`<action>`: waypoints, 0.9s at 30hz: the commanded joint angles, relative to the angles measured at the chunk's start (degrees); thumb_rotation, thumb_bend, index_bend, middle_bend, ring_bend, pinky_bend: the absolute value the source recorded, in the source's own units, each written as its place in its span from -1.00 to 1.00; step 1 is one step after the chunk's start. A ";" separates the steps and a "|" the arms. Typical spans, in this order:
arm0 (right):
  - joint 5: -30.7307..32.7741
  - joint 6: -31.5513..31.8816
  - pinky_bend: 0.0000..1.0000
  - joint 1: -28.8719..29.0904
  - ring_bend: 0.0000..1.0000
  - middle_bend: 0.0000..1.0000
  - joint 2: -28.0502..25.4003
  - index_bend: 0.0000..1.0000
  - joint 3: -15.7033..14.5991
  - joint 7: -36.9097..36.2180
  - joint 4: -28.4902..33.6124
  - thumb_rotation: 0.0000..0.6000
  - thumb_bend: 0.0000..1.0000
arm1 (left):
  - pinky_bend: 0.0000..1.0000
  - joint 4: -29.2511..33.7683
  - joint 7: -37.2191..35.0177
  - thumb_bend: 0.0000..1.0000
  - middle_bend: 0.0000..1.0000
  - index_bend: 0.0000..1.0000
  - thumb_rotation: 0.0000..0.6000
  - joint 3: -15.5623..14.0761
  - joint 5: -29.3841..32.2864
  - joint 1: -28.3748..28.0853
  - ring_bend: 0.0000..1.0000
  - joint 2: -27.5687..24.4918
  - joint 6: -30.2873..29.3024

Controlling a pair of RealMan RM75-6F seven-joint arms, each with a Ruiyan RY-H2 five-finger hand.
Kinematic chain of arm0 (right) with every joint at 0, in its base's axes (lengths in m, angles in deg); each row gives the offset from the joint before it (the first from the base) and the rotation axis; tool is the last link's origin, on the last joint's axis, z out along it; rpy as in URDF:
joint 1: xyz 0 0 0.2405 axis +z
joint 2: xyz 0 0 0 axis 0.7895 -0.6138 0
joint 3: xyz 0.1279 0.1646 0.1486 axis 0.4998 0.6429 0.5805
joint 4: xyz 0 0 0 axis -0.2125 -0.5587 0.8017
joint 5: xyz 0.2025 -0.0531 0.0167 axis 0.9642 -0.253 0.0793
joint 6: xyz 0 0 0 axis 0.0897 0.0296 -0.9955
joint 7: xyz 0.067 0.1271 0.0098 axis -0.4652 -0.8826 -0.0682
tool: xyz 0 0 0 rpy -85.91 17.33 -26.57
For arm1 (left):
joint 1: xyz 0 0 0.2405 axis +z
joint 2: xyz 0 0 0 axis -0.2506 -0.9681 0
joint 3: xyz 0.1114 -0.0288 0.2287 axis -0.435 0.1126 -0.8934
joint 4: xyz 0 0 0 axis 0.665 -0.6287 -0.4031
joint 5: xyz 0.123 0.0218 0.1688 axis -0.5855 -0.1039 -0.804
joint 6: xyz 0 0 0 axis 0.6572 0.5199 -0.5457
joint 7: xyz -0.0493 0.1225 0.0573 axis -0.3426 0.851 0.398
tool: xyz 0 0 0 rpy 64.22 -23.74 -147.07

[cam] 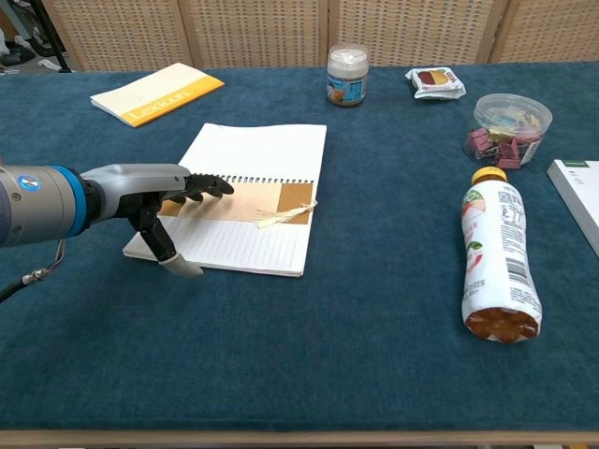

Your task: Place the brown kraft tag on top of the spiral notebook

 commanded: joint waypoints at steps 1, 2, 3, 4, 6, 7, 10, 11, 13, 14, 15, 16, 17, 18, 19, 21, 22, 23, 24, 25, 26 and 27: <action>0.04 0.07 -1.00 -0.03 -1.00 -1.00 -0.02 -1.00 0.04 -0.06 0.00 1.00 -0.94 | -1.00 -0.02 0.20 -0.59 -1.00 -1.00 1.00 -0.18 0.05 -0.14 -1.00 0.01 0.18; 0.04 0.11 -1.00 -0.05 -1.00 -1.00 -0.03 -1.00 0.05 -0.09 0.00 1.00 -0.94 | -1.00 0.02 0.28 -0.59 -1.00 -1.00 1.00 -0.24 0.14 -0.21 -1.00 -0.01 0.29; 0.02 0.13 -1.00 -0.06 -1.00 -1.00 -0.05 -1.00 0.04 -0.11 -0.01 1.00 -0.94 | -1.00 0.08 0.32 -0.59 -1.00 -1.00 1.00 -0.28 0.26 -0.28 -1.00 -0.05 0.42; -0.01 0.14 -1.00 -0.07 -1.00 -1.00 -0.05 -1.00 0.03 -0.12 -0.01 1.00 -0.94 | -1.00 0.11 0.36 -0.59 -1.00 -1.00 1.00 -0.29 0.31 -0.36 -1.00 -0.05 0.46; -0.06 0.15 -1.00 -0.08 -1.00 -1.00 -0.07 -1.00 0.00 -0.17 -0.02 1.00 -0.94 | -1.00 0.14 0.43 -0.59 -1.00 -1.00 1.00 -0.37 0.25 -0.42 -1.00 -0.06 0.51; -0.10 0.17 -1.00 -0.09 -1.00 -1.00 -0.09 -1.00 0.00 -0.17 0.00 1.00 -0.94 | -1.00 0.23 0.35 -0.59 -1.00 -1.00 1.00 -0.39 0.28 -0.44 -1.00 -0.11 0.64; -0.08 0.18 -1.00 -0.10 -1.00 -1.00 -0.10 -1.00 0.00 -0.14 0.05 1.00 -0.94 | -1.00 0.28 0.38 -0.59 -1.00 -1.00 1.00 -0.45 0.27 -0.49 -1.00 -0.20 0.59; -0.06 0.17 -1.00 -0.11 -1.00 -1.00 -0.11 -1.00 -0.01 -0.16 0.06 1.00 -0.94 | -1.00 0.31 0.42 -0.59 -1.00 -1.00 1.00 -0.50 0.23 -0.50 -1.00 -0.20 0.52; -0.07 0.21 -1.00 -0.12 -1.00 -1.00 -0.11 -1.00 0.00 -0.09 0.07 1.00 -0.94 | -1.00 0.44 0.50 -0.59 -1.00 -1.00 1.00 -0.63 0.29 -0.54 -1.00 -0.26 0.52; -0.10 0.23 -1.00 -0.14 -1.00 -1.00 -0.13 -1.00 -0.02 -0.07 0.10 1.00 -0.94 | -1.00 0.48 0.62 -0.59 -1.00 -1.00 1.00 -0.74 0.33 -0.59 -1.00 -0.29 0.47; -0.13 0.21 -1.00 -0.13 -1.00 -1.00 -0.13 -1.00 -0.04 -0.05 0.11 1.00 -0.94 | -1.00 0.51 0.72 -0.59 -1.00 -1.00 1.00 -0.82 0.39 -0.63 -1.00 -0.30 0.44; -0.16 0.21 -1.00 -0.13 -1.00 -1.00 -0.13 -1.00 -0.05 -0.06 0.12 1.00 -0.94 | -1.00 0.57 0.73 -0.59 -1.00 -1.00 1.00 -0.86 0.49 -0.65 -1.00 -0.32 0.45; -0.16 0.24 -1.00 -0.14 -1.00 -1.00 -0.13 -1.00 -0.05 -0.03 0.13 1.00 -0.94 | -1.00 0.60 0.72 -0.59 -1.00 -1.00 1.00 -0.88 0.52 -0.66 -1.00 -0.35 0.49; -0.17 0.25 -1.00 -0.14 -1.00 -1.00 -0.13 -1.00 -0.05 0.00 0.15 1.00 -0.94 | -1.00 0.66 0.71 -0.59 -1.00 -1.00 1.00 -0.92 0.57 -0.69 -1.00 -0.41 0.58; -0.17 0.28 -1.00 -0.16 -1.00 -1.00 -0.14 -1.00 -0.05 0.00 0.19 1.00 -0.94 | -1.00 0.78 0.81 -0.59 -1.00 -1.00 1.00 -1.06 0.65 -0.76 -1.00 -0.54 0.71; -0.14 0.26 -1.00 -0.17 -1.00 -1.00 -0.16 -1.00 -0.05 0.01 0.25 1.00 -0.94 | -1.00 0.97 0.84 -0.59 -1.00 -1.00 1.00 -1.07 0.75 -0.83 -1.00 -0.71 0.69; -0.12 0.23 -1.00 -0.17 -1.00 -1.00 -0.16 -1.00 -0.06 0.00 0.25 1.00 -0.94 | -1.00 0.98 0.86 -0.59 -1.00 -1.00 1.00 -1.06 0.72 -0.85 -1.00 -0.72 0.61; -0.11 0.20 -1.00 -0.17 -1.00 -1.00 -0.18 -1.00 -0.07 0.00 0.26 1.00 -0.94 | -1.00 0.99 0.91 -0.59 -1.00 -1.00 1.00 -1.09 0.65 -0.87 -1.00 -0.74 0.51; -0.12 0.19 -1.00 -0.16 -1.00 -1.00 -0.19 -1.00 -0.07 0.00 0.27 1.00 -0.94 | -1.00 1.02 0.92 -0.59 -1.00 -1.00 1.00 -1.10 0.60 -0.88 -1.00 -0.75 0.47; -0.09 0.23 -1.00 -0.17 -1.00 -1.00 -0.18 -1.00 -0.04 0.02 0.27 1.00 -0.94 | -1.00 1.09 0.92 -0.59 -1.00 -1.00 1.00 -1.14 0.60 -0.89 -1.00 -0.80 0.46; -0.10 0.27 -1.00 -0.18 -1.00 -1.00 -0.19 -1.00 -0.03 0.02 0.26 1.00 -0.94 | -1.00 1.16 0.94 -0.59 -1.00 -1.00 1.00 -1.17 0.64 -0.91 -1.00 -0.85 0.44; -0.10 0.27 -1.00 -0.18 -1.00 -1.00 -0.18 -1.00 -0.03 0.03 0.27 1.00 -0.94 | -1.00 1.19 0.99 -0.59 -1.00 -1.00 1.00 -1.22 0.63 -0.94 -1.00 -0.90 0.42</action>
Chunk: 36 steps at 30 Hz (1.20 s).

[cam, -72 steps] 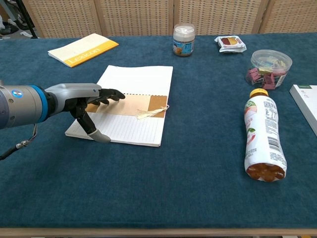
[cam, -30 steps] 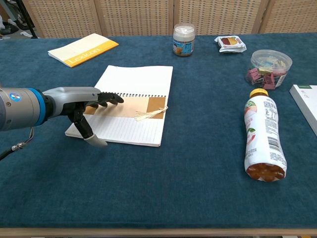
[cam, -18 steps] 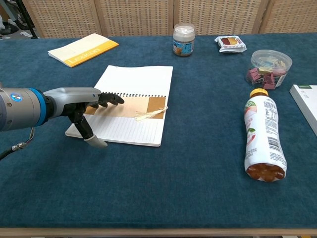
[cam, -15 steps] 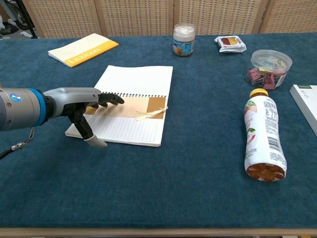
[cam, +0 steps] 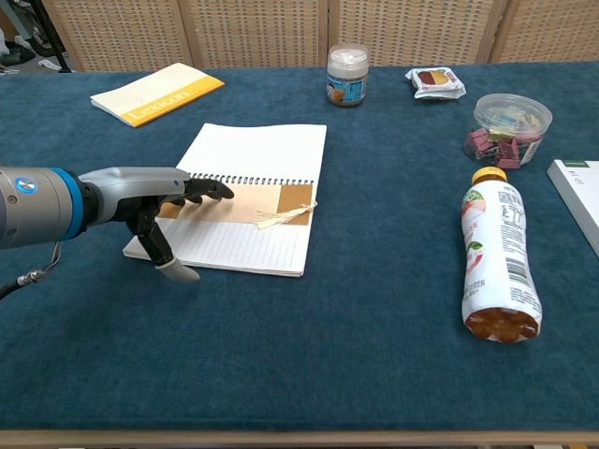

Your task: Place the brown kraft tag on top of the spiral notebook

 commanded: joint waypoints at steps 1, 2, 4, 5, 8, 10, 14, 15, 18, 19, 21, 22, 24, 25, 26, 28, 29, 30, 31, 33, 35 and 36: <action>0.01 0.01 -1.00 0.00 -1.00 -1.00 0.01 -1.00 0.01 0.03 0.02 1.00 -0.94 | -1.00 0.08 0.07 -0.59 -1.00 -1.00 1.00 -0.09 -0.02 -0.05 -1.00 -0.09 -0.03; 0.02 0.00 -1.00 0.00 -1.00 -1.00 0.02 -1.00 0.01 0.05 0.02 1.00 -0.94 | -1.00 0.09 0.05 -0.59 -1.00 -1.00 1.00 -0.10 -0.02 -0.04 -1.00 -0.11 -0.04; 0.06 -0.04 -1.00 0.01 -1.00 -1.00 0.03 -1.00 0.01 0.03 0.00 1.00 -0.94 | -1.00 0.08 0.05 -0.59 -1.00 -1.00 1.00 -0.14 -0.10 -0.06 -1.00 -0.17 -0.03; 0.09 -0.05 -1.00 0.01 -1.00 -1.00 0.02 -1.00 0.02 0.00 0.00 1.00 -0.94 | -1.00 0.03 0.10 -0.59 -1.00 -1.00 1.00 -0.19 -0.09 -0.12 -1.00 -0.24 0.06; 0.12 -0.05 -1.00 0.01 -1.00 -1.00 0.02 -1.00 0.05 -0.03 -0.04 1.00 -0.95 | -1.00 -0.01 0.55 -0.59 -1.00 -1.00 1.00 -0.44 0.23 -0.58 -1.00 -0.62 0.83; 0.12 -0.04 -1.00 0.03 -1.00 -1.00 0.06 -1.00 0.07 0.03 -0.06 1.00 -0.95 | -1.00 0.08 0.72 -0.59 -1.00 -1.00 1.00 -0.57 0.37 -0.96 -1.00 -0.99 1.62; 0.10 -0.12 -1.00 0.05 -1.00 -1.00 0.08 -1.00 0.03 0.15 -0.04 1.00 -0.94 | -1.00 0.07 0.91 -0.59 -1.00 -1.00 1.00 -0.82 0.12 -1.35 -1.00 -1.62 2.18; 0.13 -0.13 -1.00 0.05 -1.00 -1.00 0.09 -1.00 0.04 0.13 -0.03 1.00 -0.94 | -1.00 0.01 1.00 -0.59 -1.00 -1.00 1.00 -0.91 0.04 -1.46 -1.00 -1.77 2.28; 0.24 -0.17 -1.00 0.08 -1.00 -1.00 0.12 -1.00 0.10 0.14 -0.10 1.00 -0.94 | -1.00 -0.09 1.30 -0.59 -1.00 -1.00 1.00 -1.18 -0.30 -1.89 -1.00 -2.41 2.87; 0.24 -0.18 -1.00 0.08 -1.00 -1.00 0.12 -1.00 0.09 0.15 -0.09 1.00 -0.94 | -1.00 0.00 1.24 -0.59 -1.00 -1.00 1.00 -1.20 -0.35 -1.97 -1.00 -2.62 3.03; 0.24 -0.21 -1.00 0.10 -1.00 -1.00 0.13 -1.00 0.09 0.24 -0.07 1.00 -0.94 | -1.00 0.23 0.93 -0.59 -1.00 -1.00 1.00 -1.15 -0.52 -2.00 -1.00 -3.01 3.08; 0.25 -0.22 -1.00 0.09 -1.00 -1.00 0.11 -1.00 0.08 0.28 -0.04 1.00 -0.94 | -1.00 0.33 0.78 -0.59 -1.00 -1.00 1.00 -1.14 -0.68 -1.96 -1.00 -3.15 3.01; 0.27 -0.31 -1.00 0.11 -1.00 -1.00 0.13 -1.00 0.06 0.30 -0.02 1.00 -0.94 | -1.00 0.58 0.39 -0.59 -1.00 -1.00 1.00 -1.15 -1.08 -1.81 -1.00 -3.47 2.86; 0.30 -0.29 -1.00 0.11 -1.00 -1.00 0.14 -1.00 0.08 0.32 -0.02 1.00 -0.94 | -1.00 0.66 0.24 -0.59 -1.00 -1.00 1.00 -1.16 -1.27 -1.75 -1.00 -3.58 2.80; 0.32 -0.28 -1.00 0.12 -1.00 -1.00 0.15 -1.00 0.10 0.35 -0.01 1.00 -0.94 | -1.00 0.72 0.14 -0.59 -1.00 -1.00 1.00 -1.22 -1.46 -1.70 -1.00 -3.69 2.76; 0.31 -0.22 -1.00 0.11 -1.00 -1.00 0.20 -1.00 0.13 0.37 -0.04 1.00 -0.94 | -1.00 0.82 -0.11 -0.59 -1.00 -1.00 1.00 -1.22 -1.72 -1.61 -1.00 -3.83 2.73; 0.28 -0.18 -1.00 0.10 -1.00 -1.00 0.21 -1.00 0.13 0.37 -0.04 1.00 -0.94 | -1.00 0.85 -0.24 -0.60 -1.00 -1.00 1.00 -1.22 -1.90 -1.58 -1.00 -3.91 2.73; 0.27 -0.14 -1.00 0.10 -1.00 -1.00 0.23 -1.00 0.14 0.38 -0.05 1.00 -0.94 | -1.00 0.89 -0.39 -0.60 -1.00 -1.00 1.00 -1.22 -2.09 -1.54 -1.00 -3.97 2.75; 0.21 -0.14 -1.00 0.08 -1.00 -1.00 0.21 -1.00 0.10 0.38 -0.03 1.00 -0.94 | -1.00 0.99 -0.61 -0.60 -1.00 -1.00 1.00 -1.15 -2.46 -1.45 -1.00 -4.06 2.66; 0.21 -0.11 -1.00 0.08 -1.00 -1.00 0.22 -1.00 0.13 0.37 -0.04 1.00 -0.94 | -1.00 1.13 -0.99 -0.59 -1.00 -1.00 1.00 -1.05 -3.02 -1.26 -1.00 -4.17 2.42; 0.19 -0.10 -1.00 0.07 -1.00 -1.00 0.19 -1.00 0.12 0.35 -0.03 1.00 -0.94 | -1.00 1.30 -1.35 -0.60 -1.00 -1.00 1.00 -0.95 -3.64 -1.05 -1.00 -4.34 2.23; 0.20 -0.11 -1.00 0.06 -1.00 -1.00 0.17 -1.00 0.11 0.33 -0.04 1.00 -0.94 | -1.00 1.39 -1.56 -0.60 -1.00 -1.00 1.00 -0.87 -3.89 -0.94 -1.00 -4.43 2.16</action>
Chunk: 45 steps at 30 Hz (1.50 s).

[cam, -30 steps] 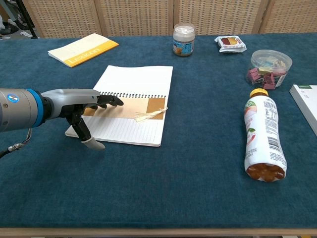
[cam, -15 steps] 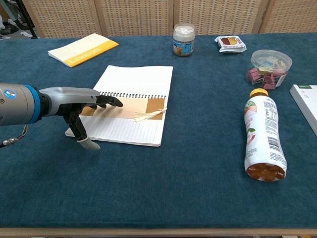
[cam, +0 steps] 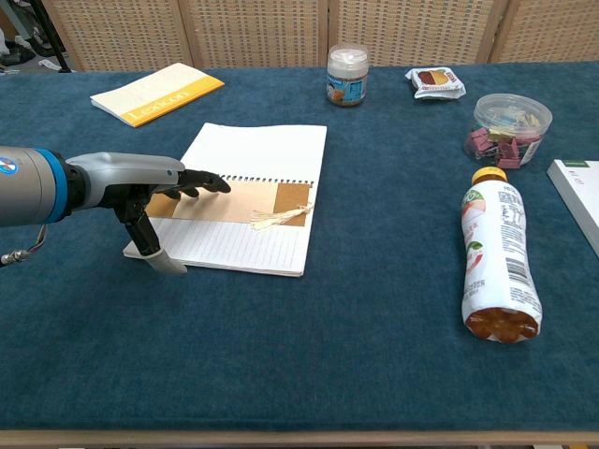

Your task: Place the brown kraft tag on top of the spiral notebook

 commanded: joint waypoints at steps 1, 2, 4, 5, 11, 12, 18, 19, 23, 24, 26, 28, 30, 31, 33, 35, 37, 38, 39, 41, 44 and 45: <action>0.03 -0.06 -1.00 0.01 -1.00 -1.00 -0.01 -1.00 -0.01 -0.05 -0.03 1.00 -0.94 | -1.00 0.35 -0.77 -0.60 -1.00 -1.00 1.00 0.26 -1.05 0.45 -1.00 -0.39 -0.30; 0.03 -0.08 -1.00 0.02 -1.00 -1.00 -0.01 -1.00 -0.01 -0.06 -0.02 1.00 -0.94 | -1.00 0.48 -1.06 -0.60 -1.00 -1.00 1.00 0.34 -1.68 0.63 -1.00 -0.63 -0.40; -0.04 -0.11 -1.00 0.03 -1.00 -1.00 -0.03 -1.00 -0.04 -0.08 -0.04 1.00 -0.94 | -1.00 0.68 -1.57 -0.60 -1.00 -1.00 1.00 0.49 -2.64 0.97 -1.00 -0.99 -0.61; -0.05 -0.10 -1.00 0.02 -1.00 -1.00 -0.04 -1.00 -0.05 -0.08 0.00 1.00 -0.94 | -1.00 0.85 -1.85 -0.60 -1.00 -1.00 1.00 0.58 -3.40 1.19 -1.00 -1.29 -0.80; -0.13 -0.06 -1.00 0.01 -1.00 -1.00 0.00 -1.00 -0.09 0.12 0.08 1.00 -0.94 | -1.00 2.16 -3.52 -0.60 -1.00 -1.00 1.00 0.05 -7.29 2.81 -1.00 -2.90 -0.93; -0.11 -0.07 -1.00 0.01 -1.00 -1.00 0.02 -1.00 -0.08 0.13 0.08 1.00 -0.94 | -1.00 2.42 -3.81 -0.60 -1.00 -1.00 1.00 -0.15 -7.88 3.09 -1.00 -3.17 -0.81; -0.26 -0.03 -1.00 0.03 -1.00 -1.00 0.08 -1.00 -0.13 0.25 0.09 1.00 -0.94 | -1.00 4.32 -8.89 -0.60 -1.00 -1.00 1.00 -2.62 -15.69 7.40 -1.00 -5.61 0.31; -0.29 0.02 -1.00 0.01 -1.00 -1.00 0.10 -1.00 -0.13 0.28 0.11 1.00 -0.94 | -1.00 4.27 -10.17 -0.60 -1.00 -1.00 1.00 -3.05 -17.53 8.25 -1.00 -5.97 0.74; -0.29 0.02 -1.00 -0.02 -1.00 -1.00 0.07 -1.00 -0.17 0.30 0.18 1.00 -0.94 | -1.00 3.51 -13.59 -0.60 -1.00 -1.00 1.00 -4.08 -22.06 10.29 -1.00 -6.80 2.02; -0.30 0.00 -1.00 -0.02 -1.00 -1.00 0.06 -1.00 -0.18 0.32 0.18 1.00 -0.94 | -1.00 3.22 -14.18 -0.60 -1.00 -1.00 1.00 -4.16 -22.76 10.63 -1.00 -6.84 2.15; -0.37 0.02 -1.00 -0.02 -1.00 -1.00 0.07 -1.00 -0.20 0.34 0.21 1.00 -0.94 | -1.00 2.48 -15.35 -0.60 -1.00 -1.00 1.00 -4.25 -24.00 11.26 -1.00 -6.82 2.46; -0.35 0.07 -1.00 -0.02 -1.00 -1.00 0.10 -1.00 -0.17 0.37 0.21 1.00 -0.94 | -1.00 1.88 -16.25 -0.60 -1.00 -1.00 1.00 -4.27 -24.75 11.66 -1.00 -6.74 2.82; -0.26 0.01 -1.00 -0.02 -1.00 -1.00 0.10 -1.00 -0.16 0.33 0.17 1.00 -0.94 | -1.00 1.13 -17.12 -0.60 -1.00 -1.00 1.00 -4.17 -25.30 11.95 -1.00 -6.61 3.32; -0.24 -0.04 -1.00 -0.01 -1.00 -1.00 0.08 -1.00 -0.17 0.31 0.15 1.00 -0.94 | -1.00 0.71 -17.51 -0.60 -1.00 -1.00 1.00 -4.03 -25.49 12.04 -1.00 -6.50 3.56; -0.24 -0.03 -1.00 0.00 -1.00 -1.00 0.08 -1.00 -0.16 0.35 0.16 1.00 -0.94 | -1.00 0.14 -17.85 -0.60 -1.00 -1.00 1.00 -3.77 -25.75 12.12 -1.00 -6.29 3.73; -0.23 -0.05 -1.00 0.01 -1.00 -1.00 0.08 -1.00 -0.15 0.33 0.13 1.00 -0.94 | -1.00 -0.40 -17.95 -0.60 -1.00 -1.00 1.00 -3.50 -25.82 12.13 -1.00 -6.06 3.86; -0.10 -0.11 -1.00 0.02 -1.00 -1.00 0.08 -1.00 -0.12 0.32 0.12 1.00 -0.94 | -1.00 -0.74 -17.90 -0.60 -1.00 -1.00 1.00 -3.26 -25.61 12.09 -1.00 -5.87 4.01; -0.06 -0.11 -1.00 0.02 -1.00 -1.00 0.07 -1.00 -0.10 0.29 0.12 1.00 -0.94 | -1.00 -0.88 -17.83 -0.60 -1.00 -1.00 1.00 -3.19 -25.44 12.04 -1.00 -5.80 4.13; -0.04 -0.12 -1.00 0.02 -1.00 -1.00 0.05 -1.00 -0.09 0.27 0.11 1.00 -0.94 | -1.00 -0.96 -17.77 -0.60 -1.00 -1.00 1.00 -3.13 -25.30 12.01 -1.00 -5.74 4.24; 0.00 -0.11 -1.00 0.02 -1.00 -1.00 0.06 -1.00 -0.06 0.27 0.06 1.00 -0.94 | -1.00 -1.20 -17.64 -0.60 -1.00 -1.00 1.00 -3.09 -25.02 11.98 -1.00 -5.58 4.45; -0.02 -0.13 -1.00 0.02 -1.00 -1.00 0.05 -1.00 -0.08 0.21 0.06 1.00 -0.94 | -1.00 -1.73 -17.51 -0.60 -1.00 -1.00 1.00 -3.09 -24.60 11.99 -1.00 -5.29 4.81; -0.08 -0.15 -1.00 0.02 -1.00 -1.00 0.02 -1.00 -0.13 0.21 0.08 1.00 -0.94 | -1.00 -1.93 -17.48 -0.60 -1.00 -1.00 1.00 -3.06 -24.46 12.00 -1.00 -5.19 4.91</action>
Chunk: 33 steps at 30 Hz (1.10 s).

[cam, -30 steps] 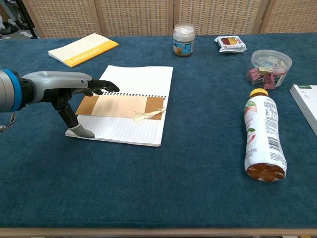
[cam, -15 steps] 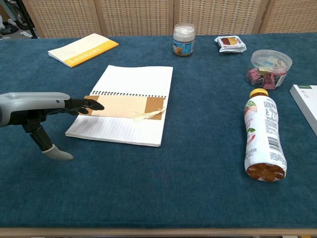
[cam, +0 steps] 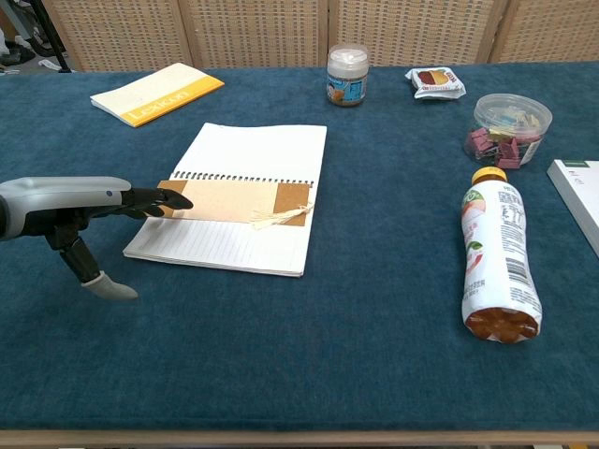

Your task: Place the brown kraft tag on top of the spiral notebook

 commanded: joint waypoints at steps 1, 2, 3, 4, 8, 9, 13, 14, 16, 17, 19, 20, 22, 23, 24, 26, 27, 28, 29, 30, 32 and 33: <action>-0.07 -0.06 -1.00 0.00 -1.00 -1.00 -0.04 -1.00 -0.06 0.01 0.04 1.00 -0.94 | -1.00 -0.36 0.05 -0.60 -1.00 -1.00 1.00 0.09 0.30 0.02 -1.00 0.21 0.21; -0.06 -0.05 -1.00 0.00 -1.00 -1.00 -0.03 -1.00 -0.06 0.03 0.04 1.00 -0.94 | -1.00 -0.45 0.00 -0.60 -1.00 -1.00 1.00 0.19 0.38 0.04 -1.00 0.26 0.20; -0.06 -0.05 -1.00 0.00 -1.00 -1.00 -0.03 -1.00 -0.07 0.06 0.03 1.00 -0.94 | -1.00 -0.55 -0.02 -0.60 -1.00 -1.00 1.00 0.27 0.41 0.07 -1.00 0.32 0.20; -0.05 -0.05 -1.00 -0.01 -1.00 -1.00 -0.03 -1.00 -0.07 0.07 0.02 1.00 -0.94 | -1.00 -0.62 -0.02 -0.60 -1.00 -1.00 1.00 0.30 0.42 0.07 -1.00 0.35 0.24; -0.01 -0.11 -1.00 0.03 -1.00 -1.00 0.02 -1.00 -0.05 0.21 0.04 1.00 -0.94 | -1.00 -0.80 0.16 -0.60 -1.00 -1.00 1.00 0.52 0.52 -0.12 -1.00 0.44 0.59; 0.00 -0.11 -1.00 0.04 -1.00 -1.00 0.03 -1.00 -0.05 0.23 0.04 1.00 -0.94 | -1.00 -0.81 0.24 -0.60 -1.00 -1.00 1.00 0.57 0.53 -0.16 -1.00 0.46 0.59; 0.01 -0.14 -1.00 0.07 -1.00 -1.00 0.11 -1.00 -0.03 0.34 0.00 1.00 -0.94 | -1.00 -0.85 0.84 -0.60 -1.00 -1.00 1.00 0.68 0.71 -0.33 -1.00 0.54 0.52; 0.02 -0.14 -1.00 0.07 -1.00 -1.00 0.11 -1.00 -0.03 0.36 0.02 1.00 -0.94 | -1.00 -0.86 1.01 -0.60 -1.00 -1.00 1.00 0.69 0.81 -0.38 -1.00 0.56 0.51; 0.06 -0.13 -1.00 0.07 -1.00 -1.00 0.12 -1.00 0.00 0.38 0.01 1.00 -0.94 | -1.00 -0.92 1.39 -0.60 -1.00 -1.00 1.00 0.71 1.17 -0.49 -1.00 0.60 0.50; 0.06 -0.12 -1.00 0.07 -1.00 -1.00 0.13 -1.00 0.01 0.36 0.01 1.00 -0.94 | -1.00 -0.95 1.57 -0.60 -1.00 -1.00 1.00 0.74 1.41 -0.54 -1.00 0.62 0.49; 0.07 -0.12 -1.00 0.07 -1.00 -1.00 0.12 -1.00 0.00 0.34 0.01 1.00 -0.94 | -1.00 -1.03 1.82 -0.60 -1.00 -1.00 1.00 0.81 1.68 -0.63 -1.00 0.65 0.44; 0.08 -0.12 -1.00 0.06 -1.00 -1.00 0.11 -1.00 0.00 0.31 0.01 1.00 -0.94 | -1.00 -1.06 1.99 -0.60 -1.00 -1.00 1.00 0.88 1.90 -0.70 -1.00 0.69 0.41; 0.05 -0.08 -1.00 0.04 -1.00 -1.00 0.10 -1.00 0.00 0.27 0.01 1.00 -0.94 | -1.00 -1.08 2.30 -0.60 -1.00 -1.00 1.00 0.93 2.19 -0.81 -1.00 0.70 0.39; 0.03 -0.02 -1.00 0.02 -1.00 -1.00 0.09 -1.00 0.01 0.26 0.02 1.00 -0.94 | -1.00 -1.10 2.45 -0.60 -1.00 -1.00 1.00 1.01 2.39 -0.89 -1.00 0.69 0.37; 0.02 -0.01 -1.00 0.01 -1.00 -1.00 0.09 -1.00 0.00 0.26 0.02 1.00 -0.94 | -1.00 -1.11 2.50 -0.60 -1.00 -1.00 1.00 1.03 2.47 -0.92 -1.00 0.68 0.37; 0.00 -0.01 -1.00 0.00 -1.00 -1.00 0.07 -1.00 -0.02 0.24 0.05 1.00 -0.94 | -1.00 -1.10 2.66 -0.60 -1.00 -1.00 1.00 1.11 2.73 -1.00 -1.00 0.66 0.36; -0.01 -0.03 -1.00 0.01 -1.00 -1.00 0.06 -1.00 -0.03 0.24 0.05 1.00 -0.94 | -1.00 -1.09 2.69 -0.60 -1.00 -1.00 1.00 1.14 2.78 -1.02 -1.00 0.66 0.35; -0.02 -0.07 -1.00 0.01 -1.00 -1.00 0.03 -1.00 -0.05 0.27 0.07 1.00 -0.94 | -1.00 -0.98 2.71 -0.60 -1.00 -1.00 1.00 1.20 2.88 -1.03 -1.00 0.59 0.32; -0.01 -0.09 -1.00 0.01 -1.00 -1.00 0.01 -1.00 -0.06 0.30 0.08 1.00 -0.94 | -1.00 -0.75 2.68 -0.60 -1.00 -1.00 1.00 1.24 2.84 -0.97 -1.00 0.47 0.24; 0.00 -0.10 -1.00 0.01 -1.00 -1.00 0.01 -1.00 -0.06 0.32 0.07 1.00 -0.94 | -1.00 -0.54 2.62 -0.60 -1.00 -1.00 1.00 1.24 2.67 -0.90 -1.00 0.33 0.19; 0.03 -0.14 -1.00 0.05 -1.00 -1.00 0.07 -1.00 -0.04 0.35 0.05 1.00 -0.94 | -1.00 0.45 2.15 -0.60 -1.00 -1.00 1.00 1.16 1.74 -0.45 -1.00 -0.50 -0.08; -0.04 -0.13 -1.00 0.05 -1.00 -1.00 0.08 -1.00 -0.05 0.36 0.08 1.00 -0.94 | -1.00 1.05 1.89 -0.60 -1.00 -1.00 1.00 1.08 1.07 -0.12 -1.00 -1.06 -0.38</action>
